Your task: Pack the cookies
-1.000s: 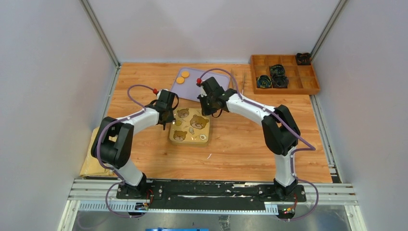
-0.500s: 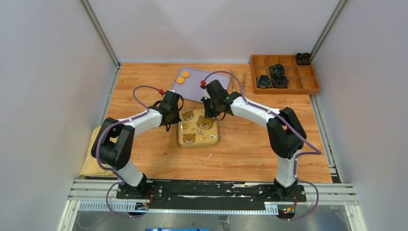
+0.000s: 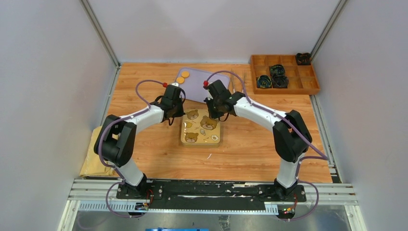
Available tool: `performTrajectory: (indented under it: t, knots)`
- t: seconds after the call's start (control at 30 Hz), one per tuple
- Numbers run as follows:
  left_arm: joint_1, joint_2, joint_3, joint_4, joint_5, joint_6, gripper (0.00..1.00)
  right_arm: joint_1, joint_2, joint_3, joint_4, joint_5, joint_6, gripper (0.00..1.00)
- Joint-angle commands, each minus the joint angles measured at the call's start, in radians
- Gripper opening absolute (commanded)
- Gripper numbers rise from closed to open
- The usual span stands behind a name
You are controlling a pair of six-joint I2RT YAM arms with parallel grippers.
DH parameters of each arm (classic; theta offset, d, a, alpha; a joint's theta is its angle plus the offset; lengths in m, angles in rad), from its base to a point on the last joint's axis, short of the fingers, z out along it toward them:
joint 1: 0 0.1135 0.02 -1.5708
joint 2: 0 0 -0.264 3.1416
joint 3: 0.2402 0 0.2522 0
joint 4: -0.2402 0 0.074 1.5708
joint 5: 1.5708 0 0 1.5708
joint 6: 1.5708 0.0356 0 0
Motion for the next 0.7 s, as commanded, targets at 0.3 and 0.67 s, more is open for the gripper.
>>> performTrajectory:
  t: [0.3, 0.67]
  knots:
    - [-0.028, -0.280, -0.002, -0.120, -0.232, 0.034, 0.00, 0.006, -0.259, -0.037, -0.083, 0.344, -0.074, 0.06]
    - [-0.079, -0.690, -0.113, -0.161, -0.318, 0.070, 0.14, 0.005, -0.381, -0.223, -0.095, 0.494, -0.023, 0.10]
